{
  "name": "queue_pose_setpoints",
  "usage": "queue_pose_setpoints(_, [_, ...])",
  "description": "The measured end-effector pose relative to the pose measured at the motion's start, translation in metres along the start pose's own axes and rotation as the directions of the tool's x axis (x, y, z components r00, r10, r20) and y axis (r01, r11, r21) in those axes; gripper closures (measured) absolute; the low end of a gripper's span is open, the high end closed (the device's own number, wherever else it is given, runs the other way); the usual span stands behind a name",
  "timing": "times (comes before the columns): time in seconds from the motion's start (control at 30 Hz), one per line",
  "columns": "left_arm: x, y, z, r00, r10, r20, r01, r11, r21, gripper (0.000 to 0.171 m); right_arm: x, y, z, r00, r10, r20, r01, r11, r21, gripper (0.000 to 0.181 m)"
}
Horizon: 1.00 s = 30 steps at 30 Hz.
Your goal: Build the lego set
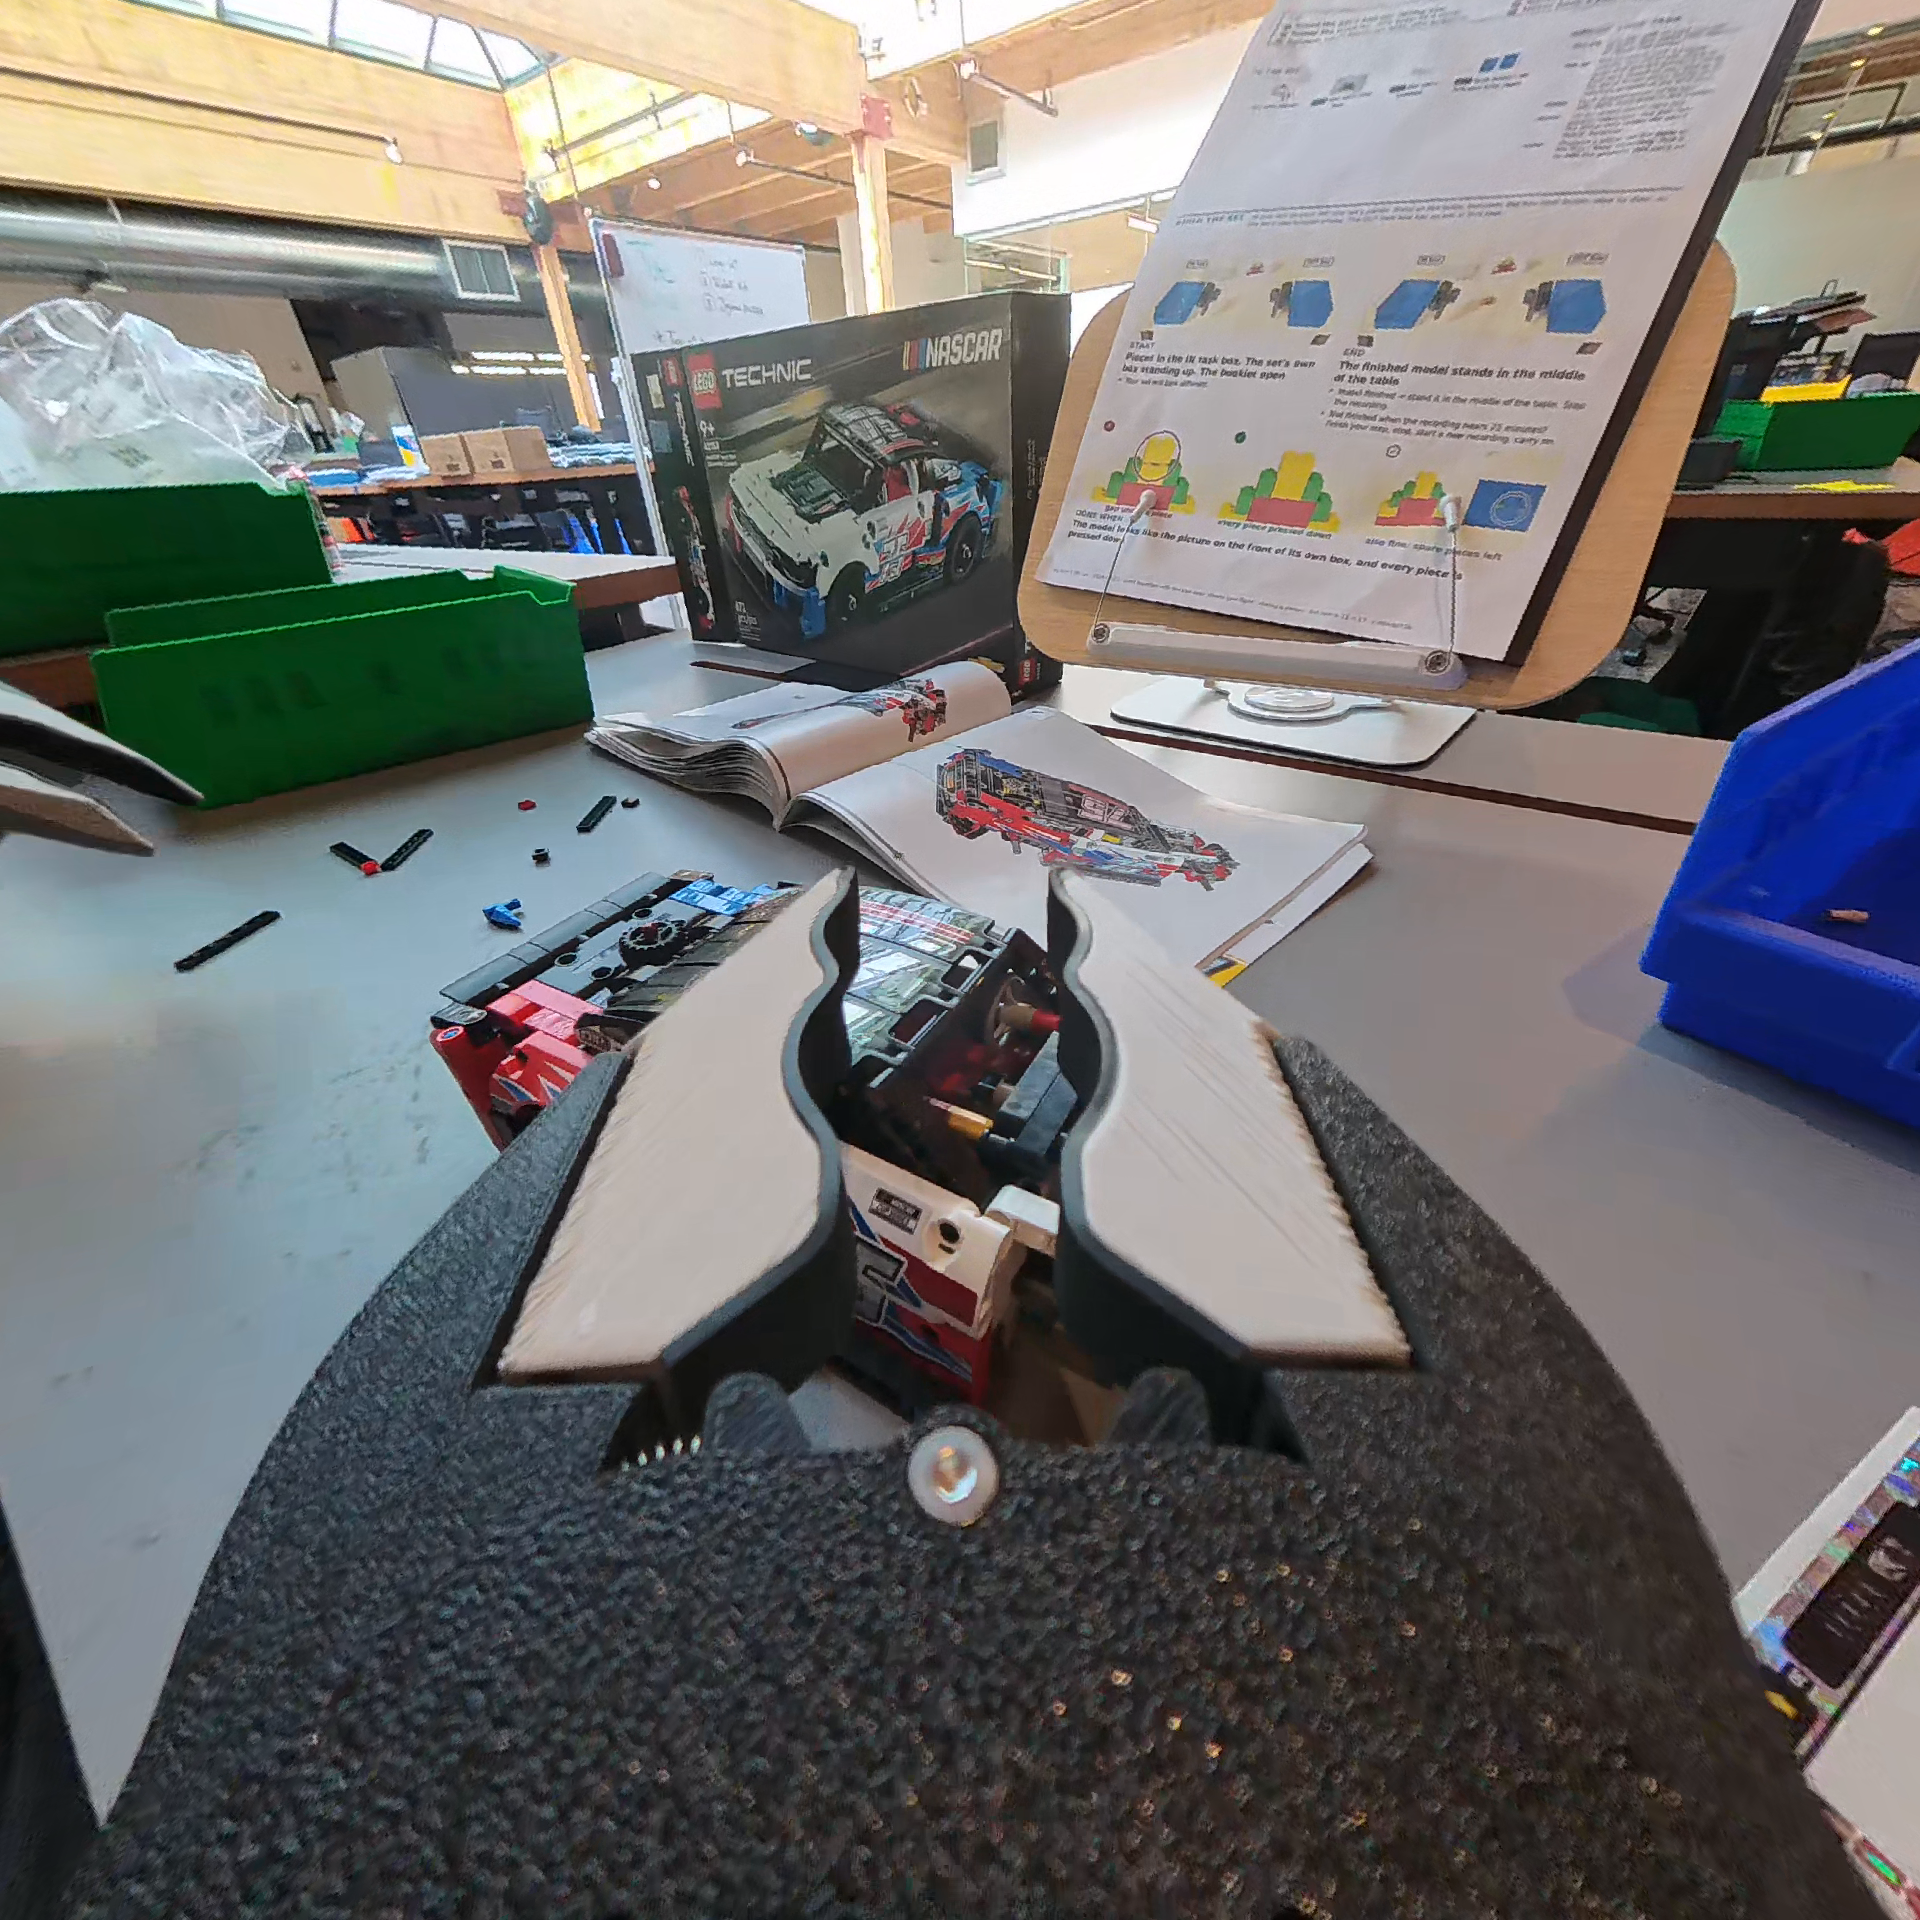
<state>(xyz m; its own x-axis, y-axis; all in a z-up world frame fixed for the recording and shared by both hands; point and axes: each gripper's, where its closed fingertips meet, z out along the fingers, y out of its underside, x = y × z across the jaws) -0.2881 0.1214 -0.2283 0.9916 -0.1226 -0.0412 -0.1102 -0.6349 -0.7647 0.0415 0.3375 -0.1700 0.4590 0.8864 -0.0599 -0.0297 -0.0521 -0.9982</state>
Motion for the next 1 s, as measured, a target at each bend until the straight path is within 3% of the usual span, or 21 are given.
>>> queue_pose_setpoints(0.13, [0.012,-0.005,0.020,0.998,0.014,-0.061,-0.014,1.000,0.007,0.128,0.000,0.003,0.002,1.000,0.009,0.007,-0.009,1.000,-0.012,0.149])
queue_pose_setpoints(0.27, [0.035,-0.049,0.051,0.974,0.151,-0.168,-0.142,0.988,0.062,0.130,-0.003,0.005,0.002,1.000,0.007,0.012,-0.007,1.000,-0.027,0.151])
queue_pose_setpoints(0.37, [0.063,-0.066,0.091,0.894,0.282,-0.348,-0.286,0.957,0.043,0.130,-0.012,0.006,-0.001,0.998,0.031,0.046,-0.029,0.999,-0.044,0.153])
queue_pose_setpoints(0.5, [0.078,-0.093,0.138,0.816,0.352,-0.459,-0.364,0.929,0.067,0.136,-0.038,0.017,-0.014,0.980,0.129,0.153,-0.108,0.985,-0.138,0.155])
queue_pose_setpoints(0.57, [0.101,-0.097,0.145,0.723,0.349,-0.597,-0.383,0.921,0.075,0.137,-0.050,0.029,-0.024,0.971,0.148,0.187,-0.106,0.970,-0.217,0.154])
queue_pose_setpoints(0.7, [0.121,-0.107,0.164,0.621,0.425,-0.659,-0.469,0.875,0.123,0.138,-0.063,0.065,-0.041,0.972,0.115,0.206,-0.015,0.903,-0.430,0.163])
queue_pose_setpoints(0.8, [0.138,-0.107,0.163,0.505,0.443,-0.741,-0.501,0.849,0.166,0.148,-0.054,0.091,-0.047,0.986,0.065,0.154,0.038,0.810,-0.585,0.162])
queue_pose_setpoints(0.87, [0.148,-0.099,0.156,0.413,0.482,-0.773,-0.539,0.813,0.219,0.142,-0.045,0.102,-0.047,0.990,0.019,0.142,0.078,0.761,-0.644,0.160])
queue_pose_setpoints(1.0, [0.162,-0.085,0.140,0.330,0.408,-0.851,-0.552,0.815,0.176,0.149,-0.021,0.109,-0.044,0.993,-0.072,0.090,0.115,0.707,-0.698,0.168])
